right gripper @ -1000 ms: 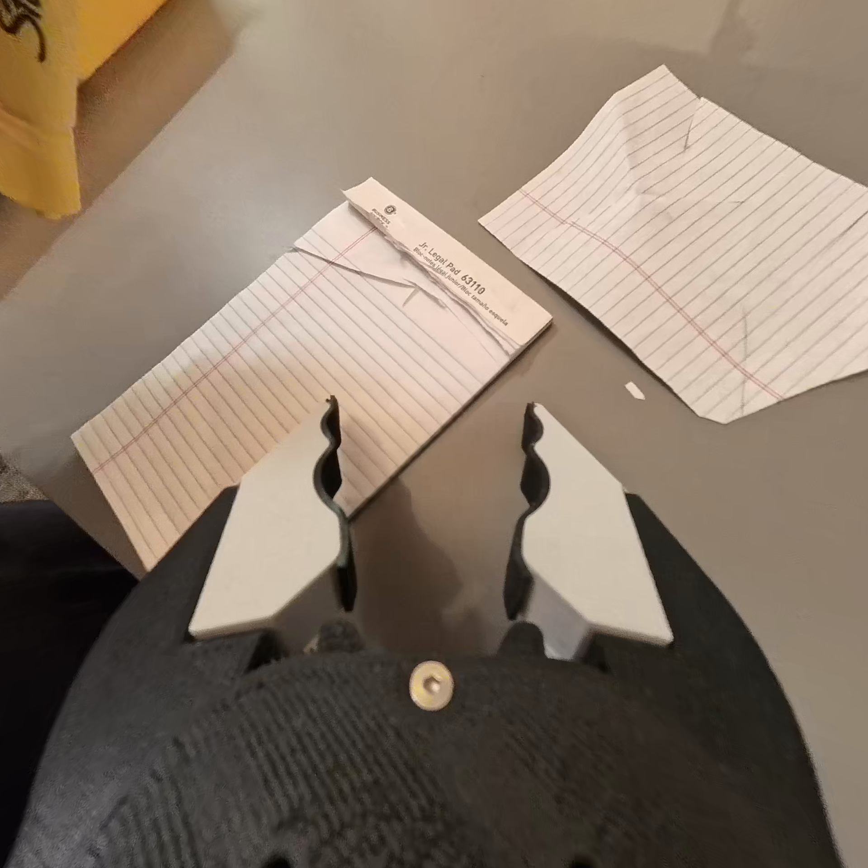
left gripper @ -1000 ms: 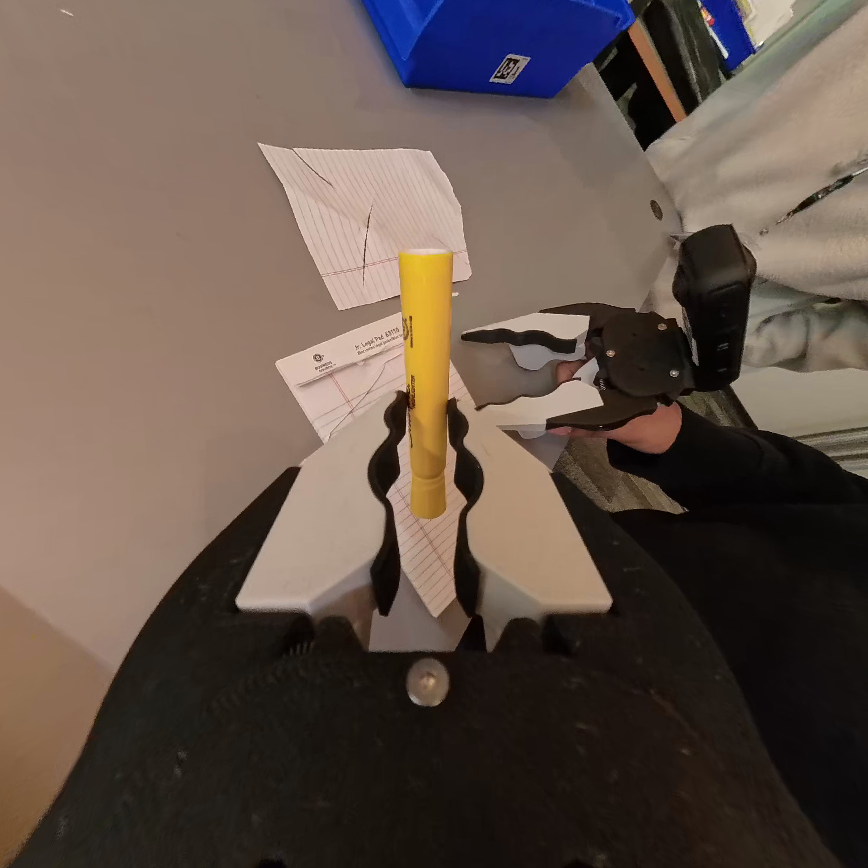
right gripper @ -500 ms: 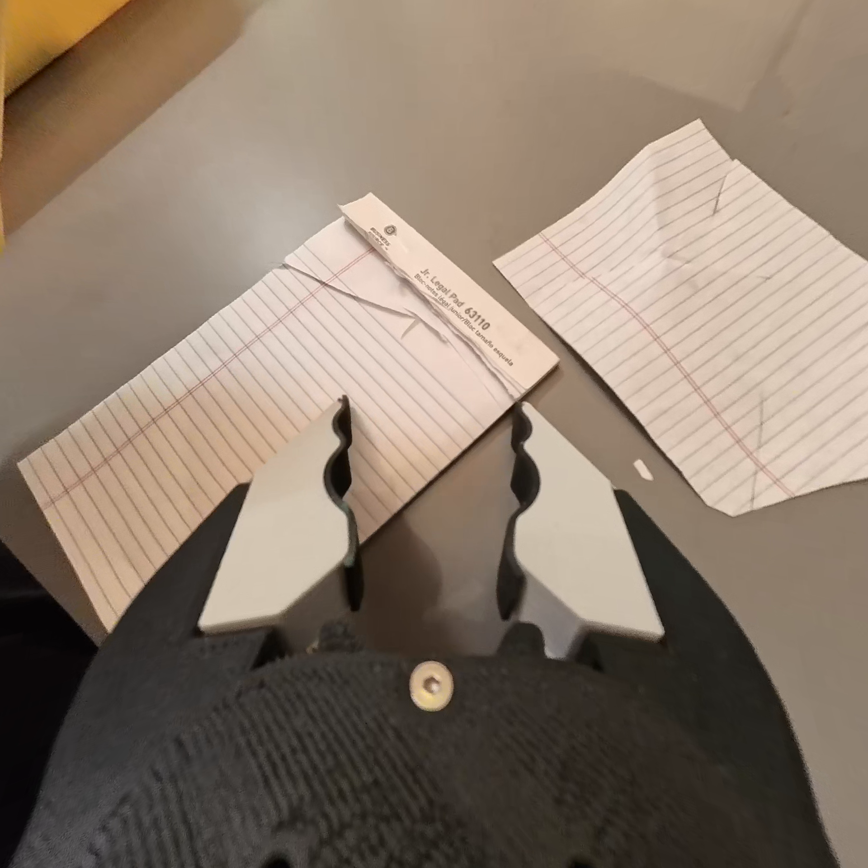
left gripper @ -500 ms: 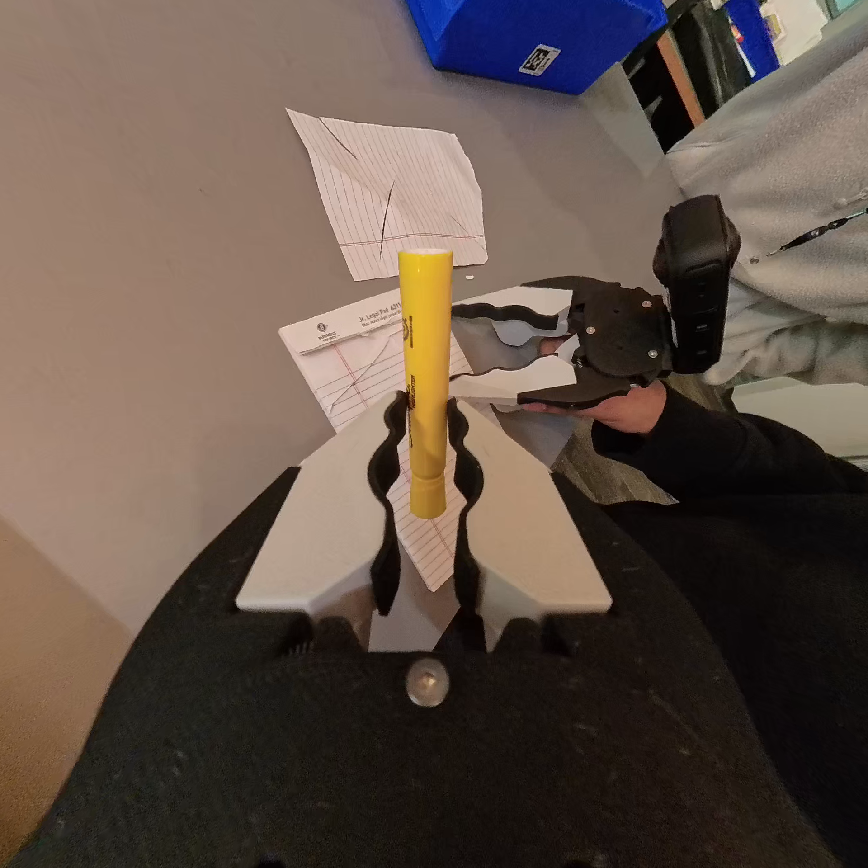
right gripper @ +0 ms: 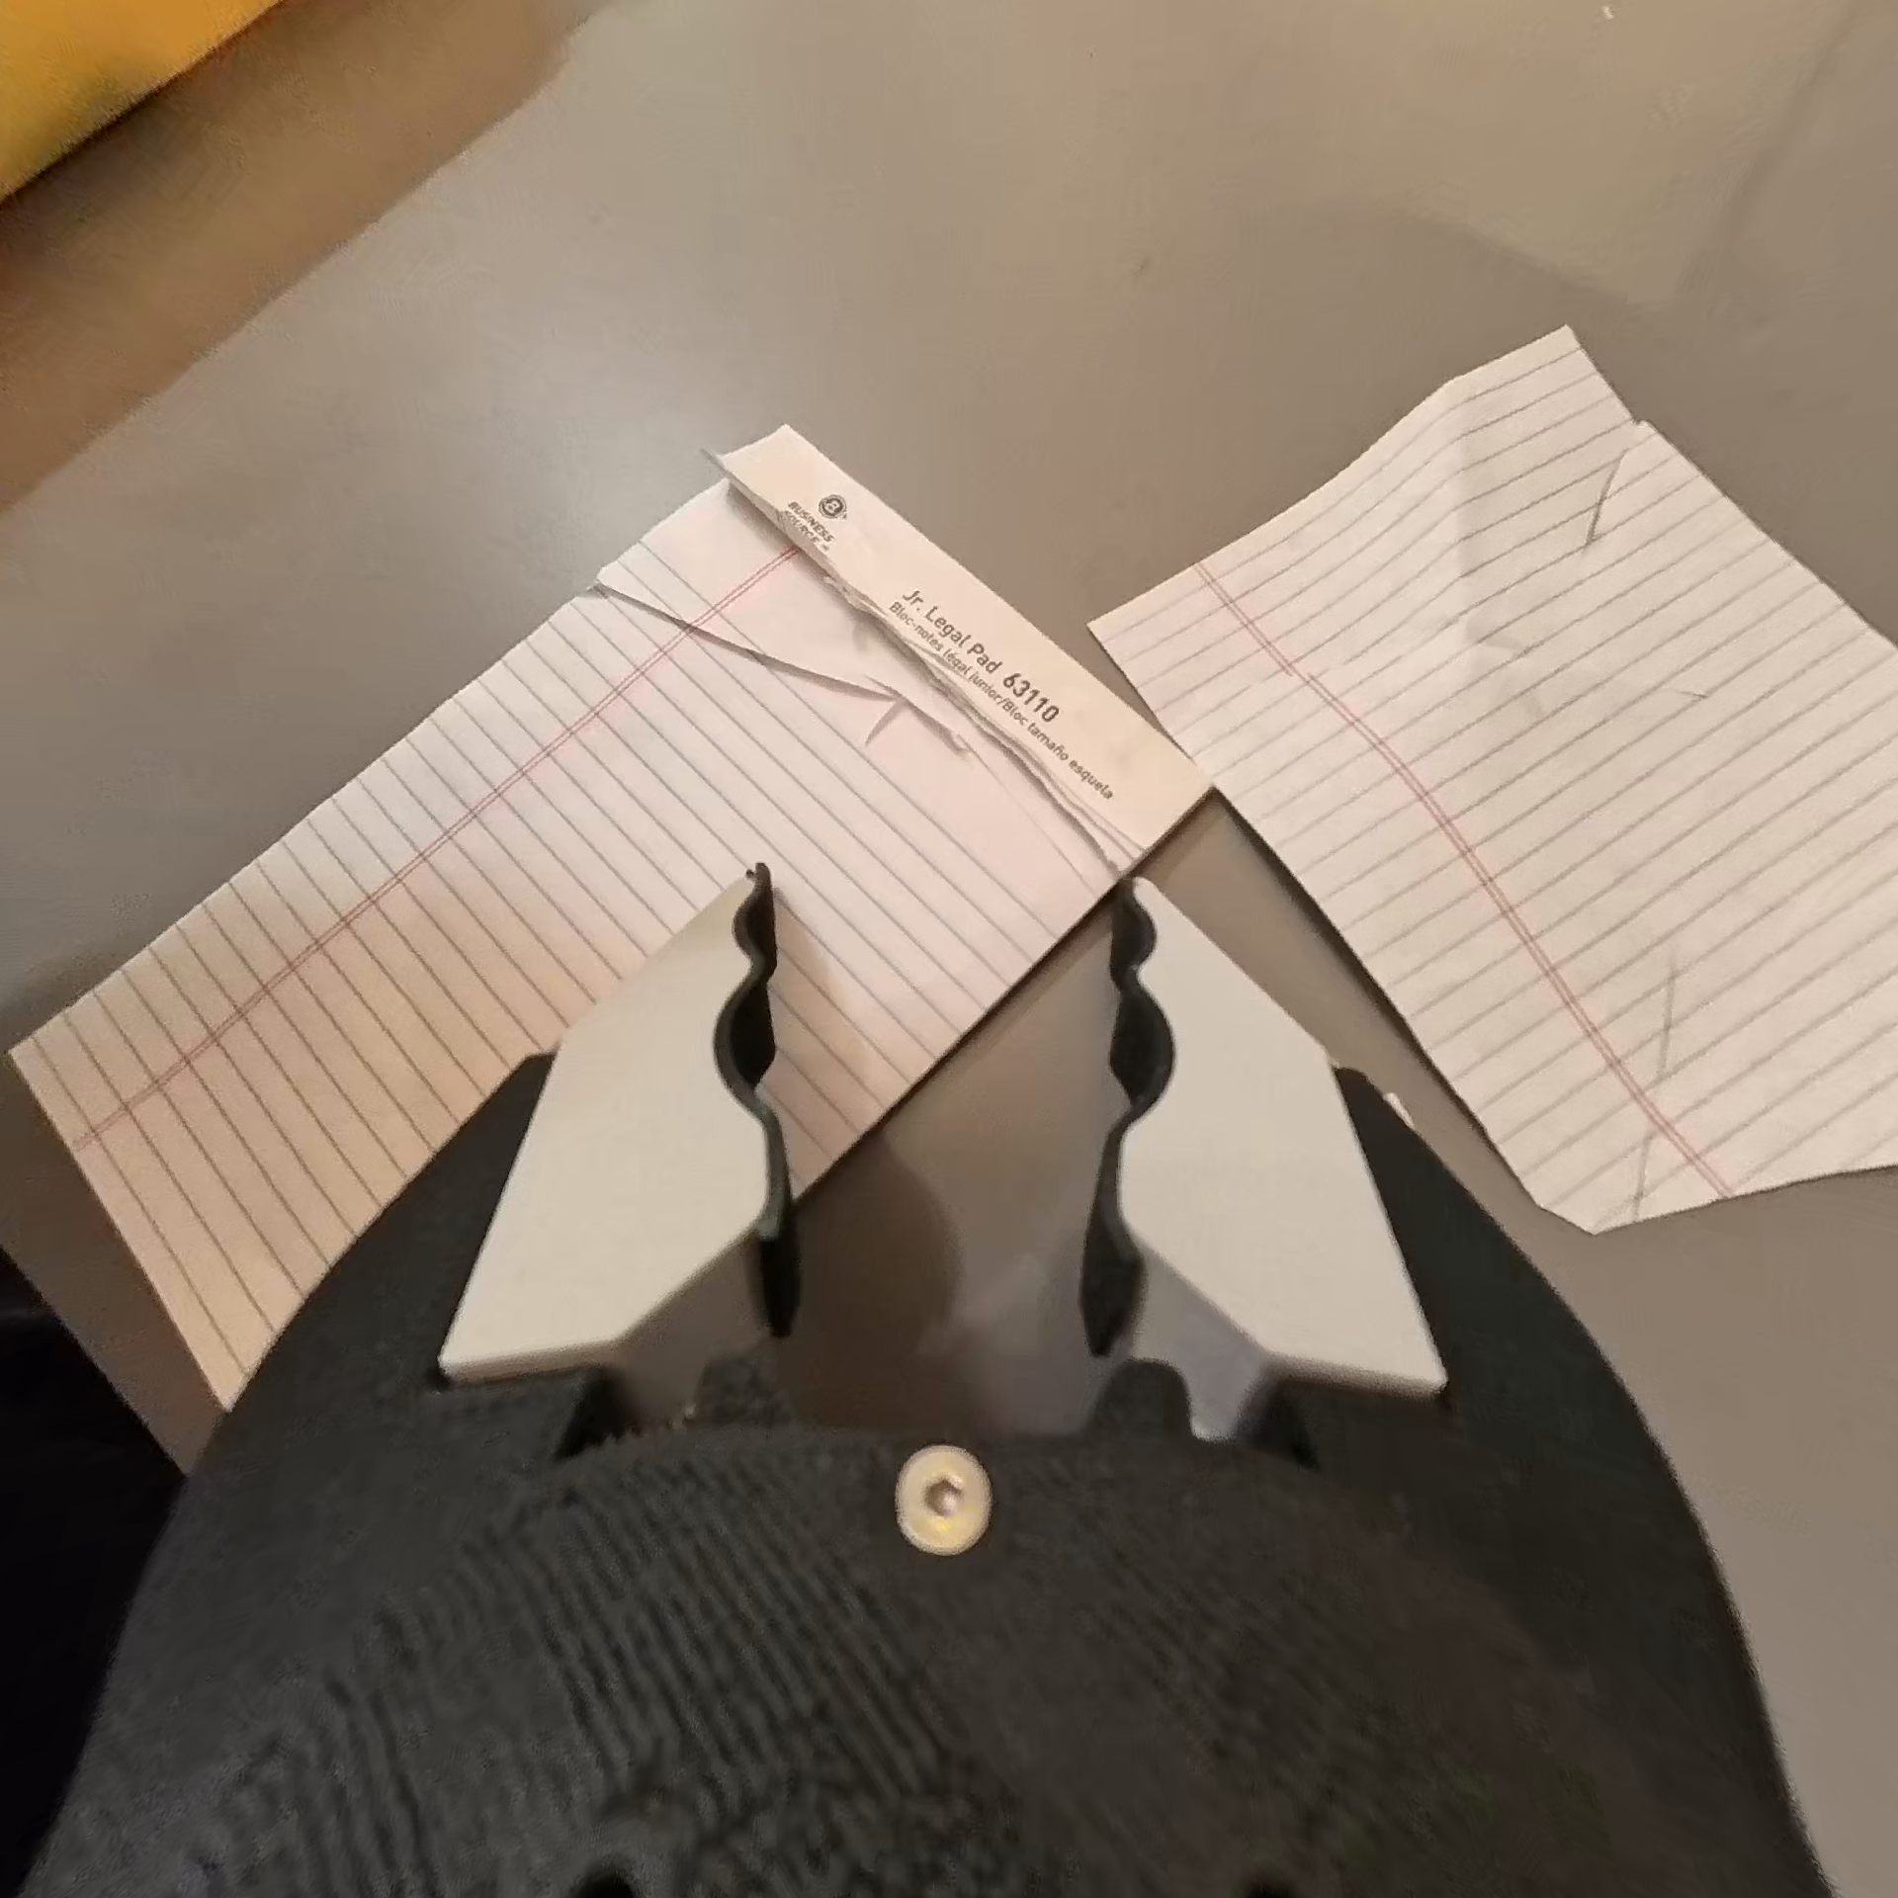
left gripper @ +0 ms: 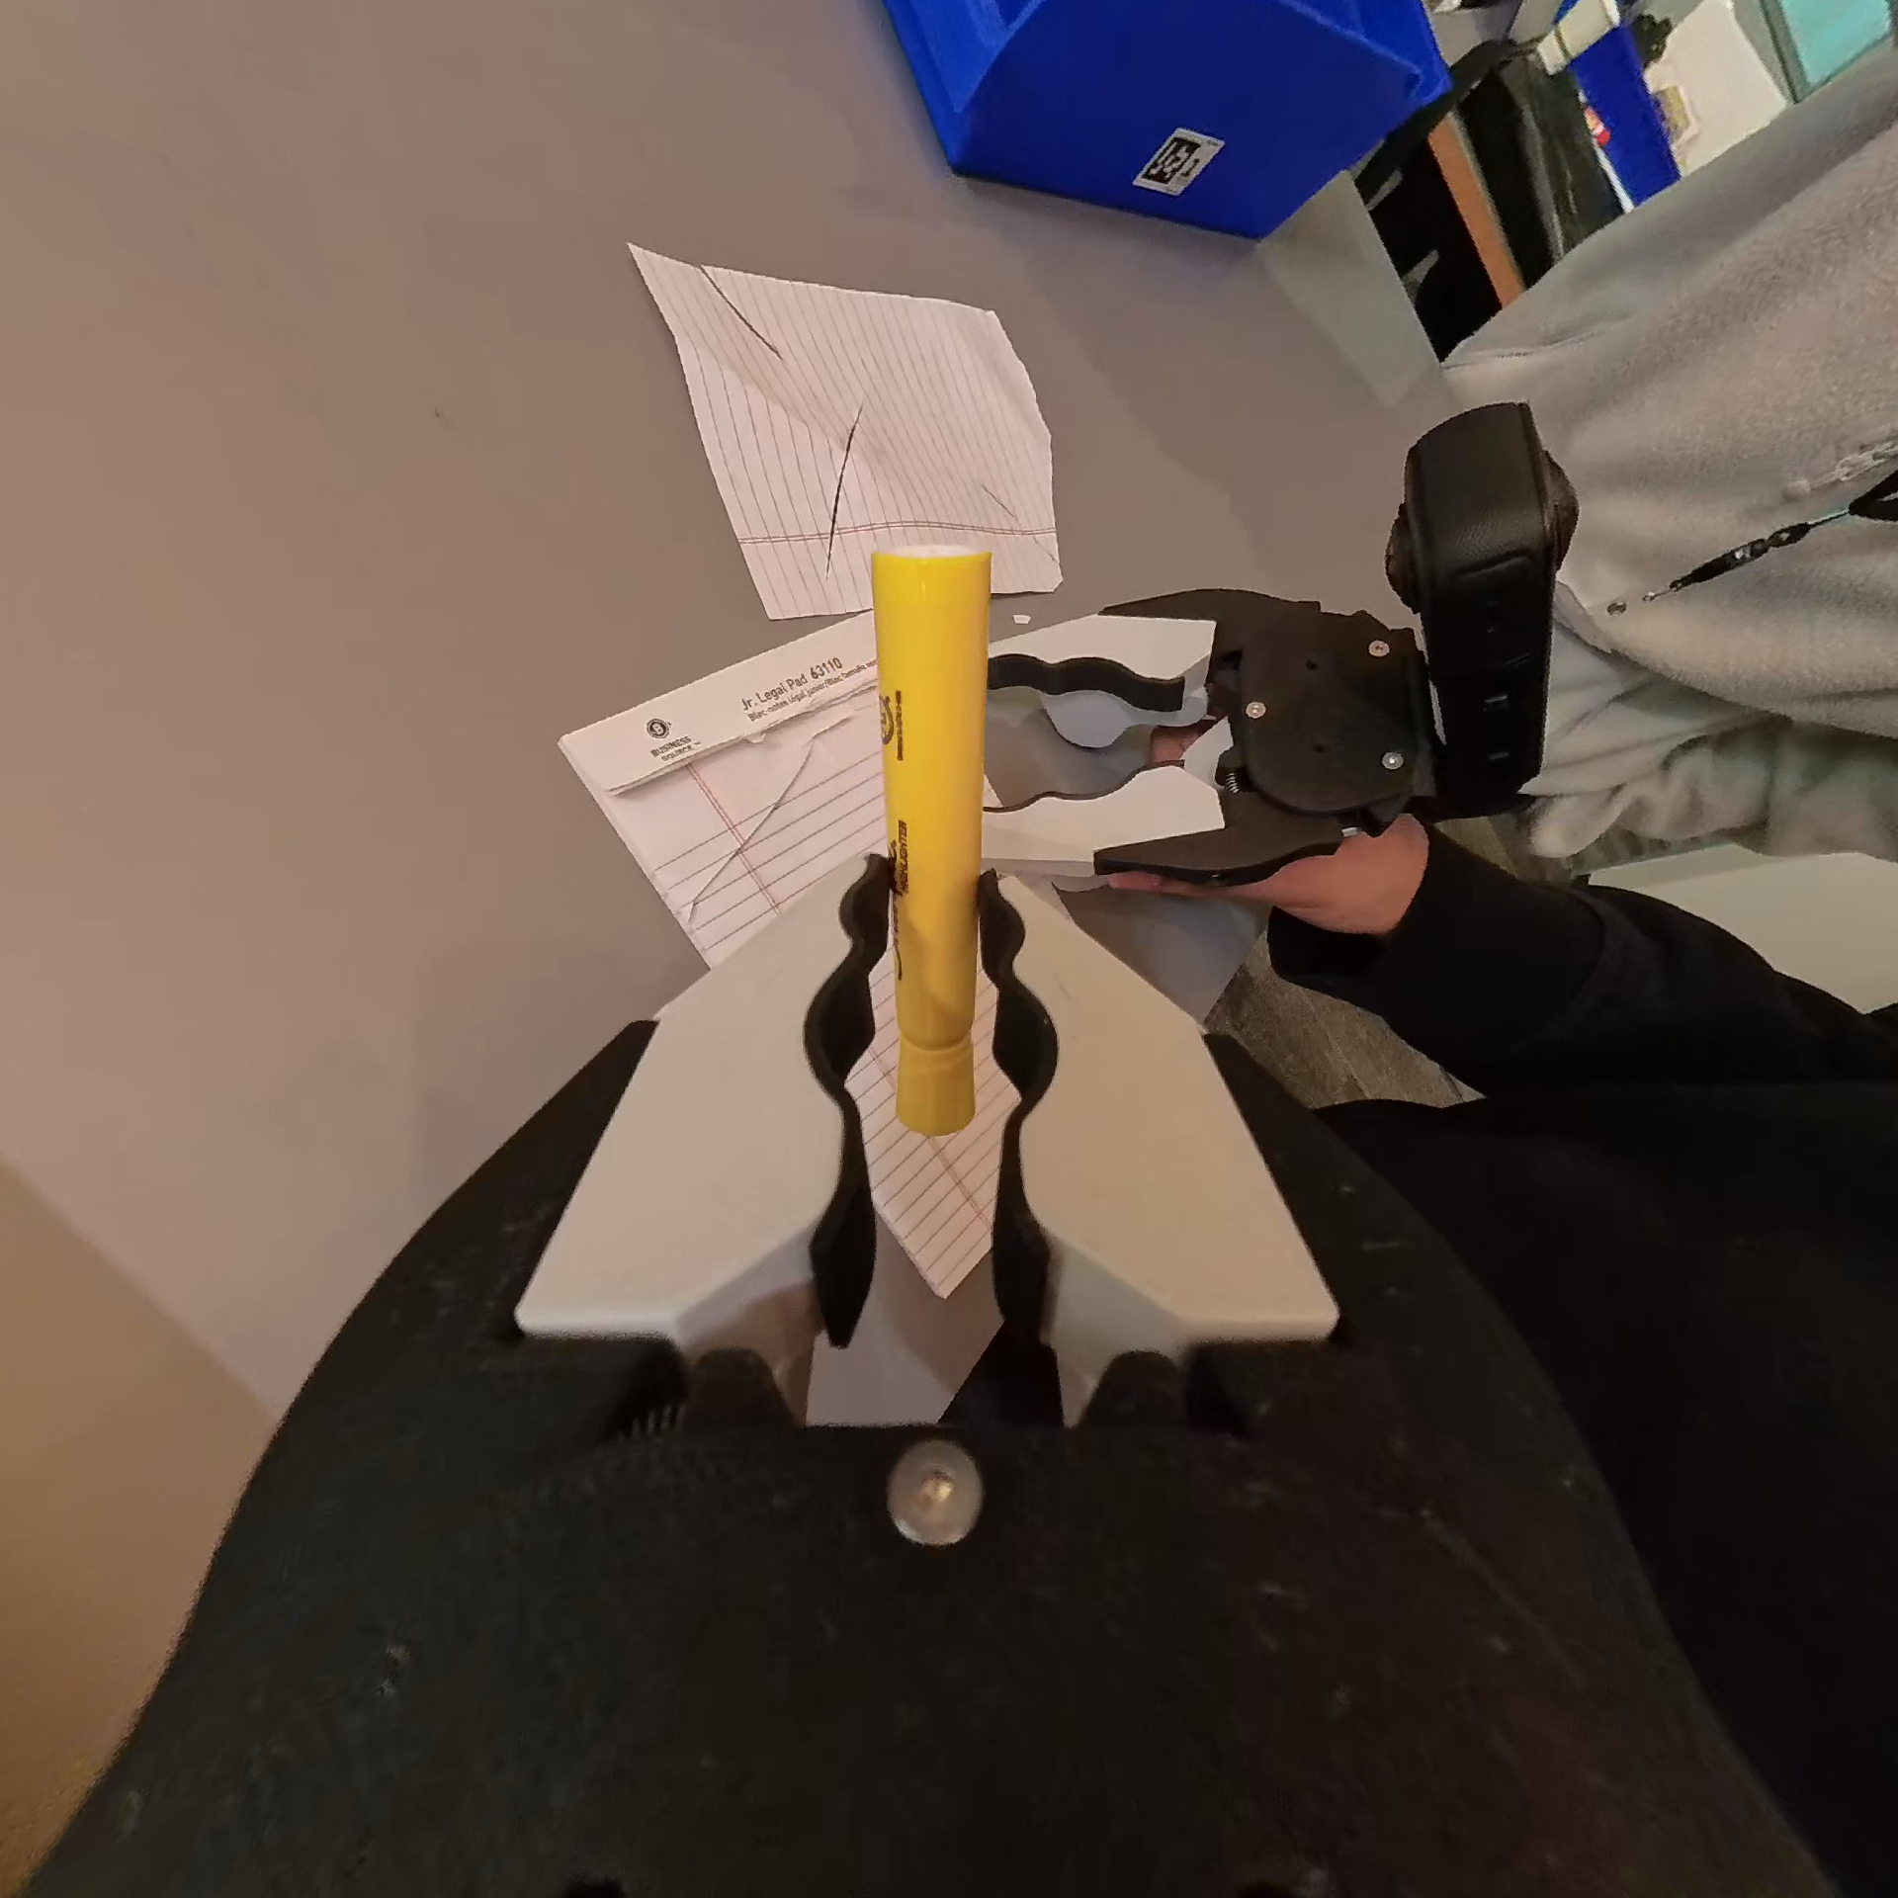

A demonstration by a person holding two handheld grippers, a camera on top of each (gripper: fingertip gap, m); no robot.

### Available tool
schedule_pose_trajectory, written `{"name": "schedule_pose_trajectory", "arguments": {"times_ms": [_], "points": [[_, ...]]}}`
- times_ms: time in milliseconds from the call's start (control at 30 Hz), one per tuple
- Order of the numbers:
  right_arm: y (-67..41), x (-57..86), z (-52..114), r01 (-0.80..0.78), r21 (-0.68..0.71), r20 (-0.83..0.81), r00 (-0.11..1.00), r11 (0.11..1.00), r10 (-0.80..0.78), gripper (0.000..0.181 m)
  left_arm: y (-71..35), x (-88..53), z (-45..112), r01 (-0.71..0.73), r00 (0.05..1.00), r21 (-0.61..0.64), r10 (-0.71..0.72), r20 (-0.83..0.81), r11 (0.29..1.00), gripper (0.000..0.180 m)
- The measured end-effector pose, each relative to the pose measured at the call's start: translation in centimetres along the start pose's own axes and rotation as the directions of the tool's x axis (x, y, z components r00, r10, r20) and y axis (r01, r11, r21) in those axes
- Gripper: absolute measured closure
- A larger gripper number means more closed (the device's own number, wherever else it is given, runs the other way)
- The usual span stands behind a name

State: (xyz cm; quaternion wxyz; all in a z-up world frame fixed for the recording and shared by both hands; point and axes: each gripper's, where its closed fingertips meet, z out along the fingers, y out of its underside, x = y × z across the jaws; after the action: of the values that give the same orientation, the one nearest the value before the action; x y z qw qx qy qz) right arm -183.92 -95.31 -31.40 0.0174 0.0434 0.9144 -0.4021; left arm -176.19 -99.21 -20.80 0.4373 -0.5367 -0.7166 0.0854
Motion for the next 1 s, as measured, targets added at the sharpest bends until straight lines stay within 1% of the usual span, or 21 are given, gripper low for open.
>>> {"name": "schedule_pose_trajectory", "arguments": {"times_ms": [833, 933, 1000], "points": [[-0.1, 0.0, 0.2, -0.03, -0.031, -0.047, 0.998, 0.999, 0.029, 0.115, 0.1, -0.5, -1.1, -0.005, 0.998, 0.028, 0.007, -0.056, 1.0, 0.165], [0.0, 0.4, 0.0, -0.042, -0.042, -0.075, 0.996, 0.998, 0.039, 0.109, 0.3, -0.6, -1.1, -0.004, 0.998, 0.023, 0.006, -0.07, 1.0, 0.165], [-0.6, 1.0, -0.7, -0.042, -0.022, -0.108, 0.993, 0.999, 0.04, 0.109, 0.5, -0.6, -1.1, -0.008, 0.997, 0.02, 0.01, -0.081, 1.0, 0.165]]}}
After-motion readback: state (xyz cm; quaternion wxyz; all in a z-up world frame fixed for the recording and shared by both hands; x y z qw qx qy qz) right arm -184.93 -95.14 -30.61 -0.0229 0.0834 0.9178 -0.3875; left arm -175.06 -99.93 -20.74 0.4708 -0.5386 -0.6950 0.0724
